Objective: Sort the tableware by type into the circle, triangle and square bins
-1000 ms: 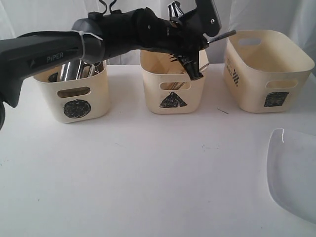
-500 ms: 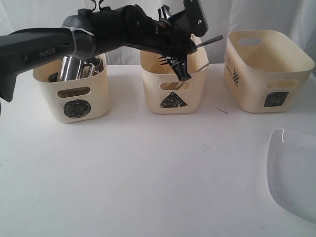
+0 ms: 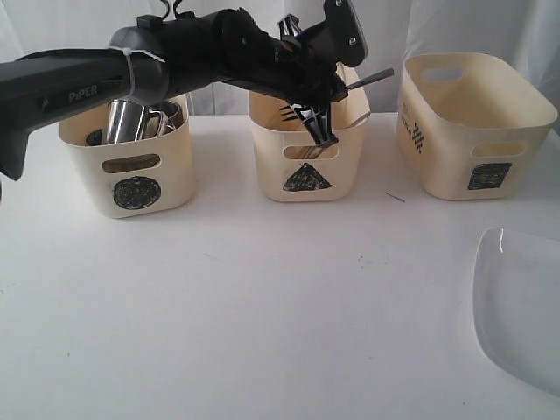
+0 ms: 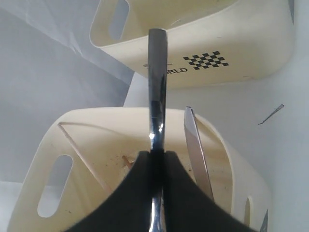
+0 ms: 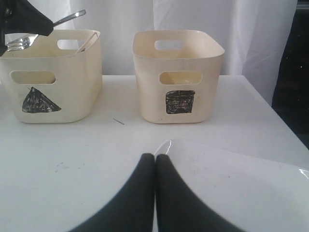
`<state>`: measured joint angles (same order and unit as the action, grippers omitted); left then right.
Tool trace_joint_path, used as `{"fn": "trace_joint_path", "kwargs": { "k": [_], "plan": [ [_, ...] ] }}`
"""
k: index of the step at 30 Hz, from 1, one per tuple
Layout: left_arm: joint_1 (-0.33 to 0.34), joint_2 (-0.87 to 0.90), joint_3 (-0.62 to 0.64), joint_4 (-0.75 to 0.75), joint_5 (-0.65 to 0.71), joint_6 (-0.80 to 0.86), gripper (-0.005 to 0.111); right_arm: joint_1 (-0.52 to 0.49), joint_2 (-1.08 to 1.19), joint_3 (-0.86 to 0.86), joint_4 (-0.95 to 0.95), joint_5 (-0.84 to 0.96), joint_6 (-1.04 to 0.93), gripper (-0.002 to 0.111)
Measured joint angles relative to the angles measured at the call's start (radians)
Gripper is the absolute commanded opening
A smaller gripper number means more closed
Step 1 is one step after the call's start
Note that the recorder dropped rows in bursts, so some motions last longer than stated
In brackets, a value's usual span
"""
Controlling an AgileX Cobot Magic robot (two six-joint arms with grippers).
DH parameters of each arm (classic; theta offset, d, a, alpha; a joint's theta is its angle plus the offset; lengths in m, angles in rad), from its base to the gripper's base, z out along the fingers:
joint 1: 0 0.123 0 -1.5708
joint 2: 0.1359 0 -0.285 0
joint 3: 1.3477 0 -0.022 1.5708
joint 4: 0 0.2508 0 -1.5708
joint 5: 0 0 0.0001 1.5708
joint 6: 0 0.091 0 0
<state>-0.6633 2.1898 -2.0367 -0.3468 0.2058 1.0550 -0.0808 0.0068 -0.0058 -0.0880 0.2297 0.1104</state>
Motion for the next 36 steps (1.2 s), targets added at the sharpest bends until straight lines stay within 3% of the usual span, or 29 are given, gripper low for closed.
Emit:
{"fn": "trace_joint_path", "kwargs": {
  "k": [11,19,29,36],
  "plan": [
    [0.000,0.000,0.000,0.000,0.041,-0.018,0.002,0.000,0.000,0.000,0.000,0.000,0.000,0.000],
    [0.000,0.000,0.000,0.000,0.045,-0.023,0.032,0.000,0.000,0.000,0.000,0.000,0.000,0.000],
    [0.000,0.000,0.000,0.000,0.058,-0.048,0.034,0.000,0.000,0.000,0.000,0.000,0.000,0.000],
    [0.000,-0.011,0.000,-0.006,0.250,-0.076,0.031,0.000,0.000,0.000,0.000,0.000,0.000,0.000]
  ]
}}
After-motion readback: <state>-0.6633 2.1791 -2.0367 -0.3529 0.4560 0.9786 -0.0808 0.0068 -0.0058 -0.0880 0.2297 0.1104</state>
